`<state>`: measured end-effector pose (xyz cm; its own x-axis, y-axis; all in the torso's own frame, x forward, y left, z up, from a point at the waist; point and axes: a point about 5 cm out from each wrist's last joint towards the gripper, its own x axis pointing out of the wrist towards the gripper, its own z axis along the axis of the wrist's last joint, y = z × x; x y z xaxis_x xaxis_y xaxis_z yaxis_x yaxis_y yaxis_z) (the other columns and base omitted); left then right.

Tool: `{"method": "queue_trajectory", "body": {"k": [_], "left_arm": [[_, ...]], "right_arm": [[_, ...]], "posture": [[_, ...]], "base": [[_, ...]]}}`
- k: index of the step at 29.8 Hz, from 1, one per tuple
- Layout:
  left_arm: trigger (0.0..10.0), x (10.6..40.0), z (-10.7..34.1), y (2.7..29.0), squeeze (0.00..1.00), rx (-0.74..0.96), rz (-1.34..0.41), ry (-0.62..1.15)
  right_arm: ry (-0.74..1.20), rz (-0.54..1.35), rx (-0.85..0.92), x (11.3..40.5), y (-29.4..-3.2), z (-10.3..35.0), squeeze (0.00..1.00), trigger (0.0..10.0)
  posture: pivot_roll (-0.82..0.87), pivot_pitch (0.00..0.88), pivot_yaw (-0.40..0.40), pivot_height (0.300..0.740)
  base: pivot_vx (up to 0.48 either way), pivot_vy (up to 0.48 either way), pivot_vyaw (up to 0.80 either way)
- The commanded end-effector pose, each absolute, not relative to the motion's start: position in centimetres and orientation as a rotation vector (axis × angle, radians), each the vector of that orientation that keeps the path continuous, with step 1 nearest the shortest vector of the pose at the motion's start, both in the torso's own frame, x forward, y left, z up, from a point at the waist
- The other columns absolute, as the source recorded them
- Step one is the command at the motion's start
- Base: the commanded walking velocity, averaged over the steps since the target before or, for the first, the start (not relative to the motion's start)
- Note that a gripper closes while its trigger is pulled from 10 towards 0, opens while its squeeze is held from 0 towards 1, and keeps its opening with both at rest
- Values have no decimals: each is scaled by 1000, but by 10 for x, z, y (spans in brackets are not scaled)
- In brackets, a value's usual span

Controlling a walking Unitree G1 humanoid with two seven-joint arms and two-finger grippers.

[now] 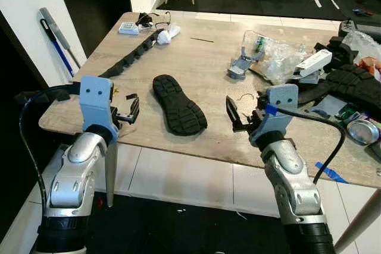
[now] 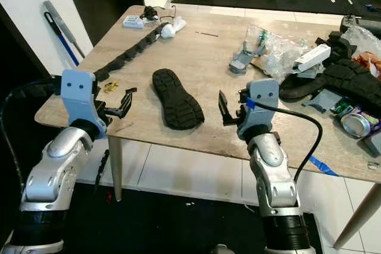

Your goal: Picking trash to rubbish bin

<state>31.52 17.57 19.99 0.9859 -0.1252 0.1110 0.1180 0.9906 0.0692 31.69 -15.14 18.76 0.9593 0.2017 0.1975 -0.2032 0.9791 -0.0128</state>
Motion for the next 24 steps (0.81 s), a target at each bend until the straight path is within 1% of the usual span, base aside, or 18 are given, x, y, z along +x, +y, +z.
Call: {"method": "queue_trajectory", "body": {"k": [1,3,6,9,10,11,13,17,20,24], "left_arm": [[10000,315,192,174,0,66,-122,-91],[10000,316,192,174,0,71,-118,-90],[10000,316,182,177,0,63,-70,-87],[10000,315,180,180,0,60,-48,-92],[10000,310,182,191,0,43,2,-123],[10000,310,182,191,0,43,2,-123],[10000,306,182,202,0,40,28,-141],[10000,291,172,217,0,52,31,-133],[10000,286,169,221,0,44,29,-130],[10000,269,160,216,0,3,-42,-139]], "right_arm": [[-169,214,22,316,-151,181,0,10000],[-159,227,26,316,-149,179,0,10000],[-146,278,-5,313,-138,173,0,10000],[-156,282,-17,311,-137,173,0,10000],[-181,241,-14,307,-147,175,0,10000],[-181,241,-14,307,-147,175,0,10000],[-198,192,-15,303,-158,175,0,10000],[-206,154,-16,285,-173,169,0,10000],[-202,165,-9,278,-173,167,0,10000],[-181,204,8,245,-174,154,0,10000]], "posture": [[35,158,26,740],[35,158,26,740],[31,158,21,740],[31,158,21,740],[23,154,20,740],[23,154,20,740],[24,150,21,740],[16,146,21,740],[14,144,20,740],[13,136,16,740]], "base": [[0,0,0],[0,0,0],[0,0,0],[0,0,0],[0,0,0],[0,0,0],[0,0,0],[0,0,0],[0,0,0],[0,0,0]]}}
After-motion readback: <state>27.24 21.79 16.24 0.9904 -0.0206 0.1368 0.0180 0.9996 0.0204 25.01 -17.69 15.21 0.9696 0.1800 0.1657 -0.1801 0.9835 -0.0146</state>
